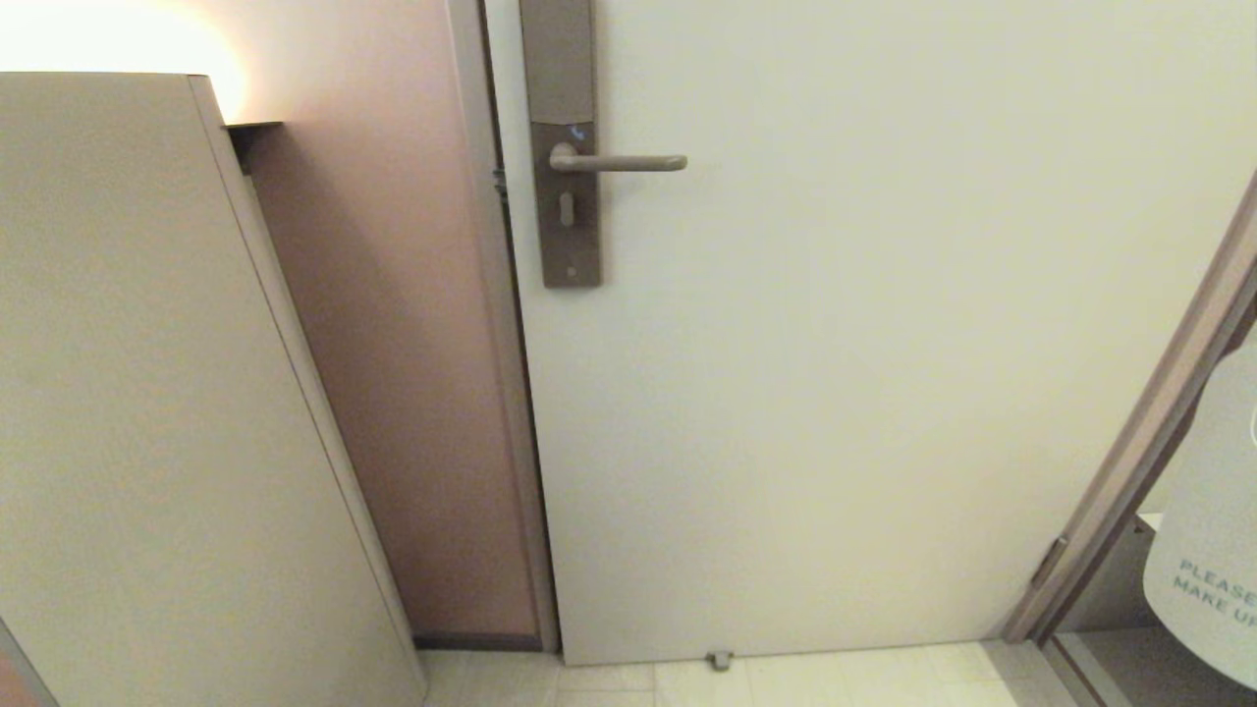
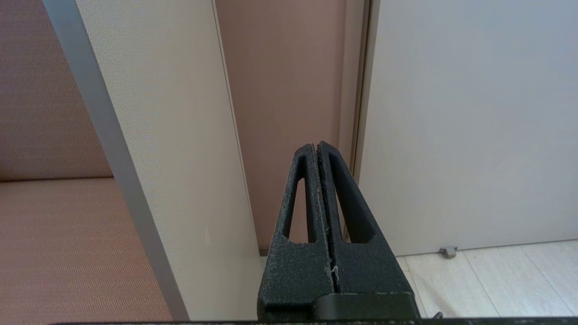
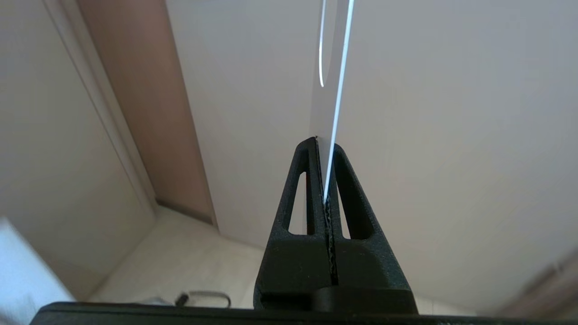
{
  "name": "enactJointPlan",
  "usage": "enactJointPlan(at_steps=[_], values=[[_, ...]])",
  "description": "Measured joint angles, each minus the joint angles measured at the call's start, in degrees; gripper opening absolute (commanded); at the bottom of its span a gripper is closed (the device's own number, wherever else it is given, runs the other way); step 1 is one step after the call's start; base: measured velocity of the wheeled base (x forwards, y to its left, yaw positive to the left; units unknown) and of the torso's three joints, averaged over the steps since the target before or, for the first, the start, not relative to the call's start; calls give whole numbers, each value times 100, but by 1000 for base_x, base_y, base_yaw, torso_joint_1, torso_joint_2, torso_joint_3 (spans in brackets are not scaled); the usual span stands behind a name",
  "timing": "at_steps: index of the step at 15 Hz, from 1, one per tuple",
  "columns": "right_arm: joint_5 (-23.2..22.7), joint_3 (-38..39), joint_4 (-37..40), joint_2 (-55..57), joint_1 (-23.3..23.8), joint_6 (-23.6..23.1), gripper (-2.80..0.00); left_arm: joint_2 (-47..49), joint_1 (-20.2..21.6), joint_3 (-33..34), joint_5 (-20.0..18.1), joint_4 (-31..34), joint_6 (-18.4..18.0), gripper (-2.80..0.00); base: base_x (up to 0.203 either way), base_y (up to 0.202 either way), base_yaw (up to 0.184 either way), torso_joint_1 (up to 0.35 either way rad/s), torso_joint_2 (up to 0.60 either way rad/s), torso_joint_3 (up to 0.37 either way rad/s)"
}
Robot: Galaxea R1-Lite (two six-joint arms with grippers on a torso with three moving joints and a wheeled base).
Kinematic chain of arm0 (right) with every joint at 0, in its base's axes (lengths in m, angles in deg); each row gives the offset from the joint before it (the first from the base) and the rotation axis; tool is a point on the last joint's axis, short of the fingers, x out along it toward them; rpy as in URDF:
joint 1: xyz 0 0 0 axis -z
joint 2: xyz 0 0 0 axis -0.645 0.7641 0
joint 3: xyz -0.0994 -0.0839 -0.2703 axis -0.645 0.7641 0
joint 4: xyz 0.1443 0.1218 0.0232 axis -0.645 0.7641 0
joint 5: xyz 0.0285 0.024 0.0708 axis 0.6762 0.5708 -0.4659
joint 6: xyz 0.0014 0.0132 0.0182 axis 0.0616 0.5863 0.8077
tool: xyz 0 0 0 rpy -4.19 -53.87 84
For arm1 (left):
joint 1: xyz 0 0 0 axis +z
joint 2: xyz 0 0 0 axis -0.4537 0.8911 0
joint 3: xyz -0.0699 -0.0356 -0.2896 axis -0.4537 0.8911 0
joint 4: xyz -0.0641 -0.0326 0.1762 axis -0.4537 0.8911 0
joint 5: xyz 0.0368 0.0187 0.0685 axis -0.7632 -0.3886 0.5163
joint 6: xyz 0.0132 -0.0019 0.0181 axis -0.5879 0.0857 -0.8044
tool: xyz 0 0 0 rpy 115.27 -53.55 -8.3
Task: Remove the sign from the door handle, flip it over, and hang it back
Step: Hang the sign back with the other side facing out
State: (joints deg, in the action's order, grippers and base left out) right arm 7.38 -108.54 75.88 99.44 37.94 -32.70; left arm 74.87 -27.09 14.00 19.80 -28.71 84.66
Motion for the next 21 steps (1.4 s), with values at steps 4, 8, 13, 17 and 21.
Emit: enactJointPlan(at_steps=[4, 8, 13, 17, 21], values=[[-443, -1163, -584, 1485, -54, -17, -280, 0, -2, 0, -1, -2, -2, -280, 0, 0, 0, 0, 0, 0], [-603, -2351, -1004, 2774, -456, -16, -280, 0, -2, 0, -1, -2, 0, -280, 0, 0, 0, 0, 0, 0], [-595, -3351, -1259, 4118, -1038, -27, -280, 0, -2, 0, -2, -2, 2, -280, 0, 0, 0, 0, 0, 0], [-569, -4141, -1489, 5190, -1245, -49, -280, 0, 0, 0, 0, -2, 0, -280, 0, 0, 0, 0, 0, 0], [-403, -4794, -1867, 6180, -1358, -74, -280, 0, 0, 0, -2, 1, 0, -280, 0, 0, 0, 0, 0, 0]])
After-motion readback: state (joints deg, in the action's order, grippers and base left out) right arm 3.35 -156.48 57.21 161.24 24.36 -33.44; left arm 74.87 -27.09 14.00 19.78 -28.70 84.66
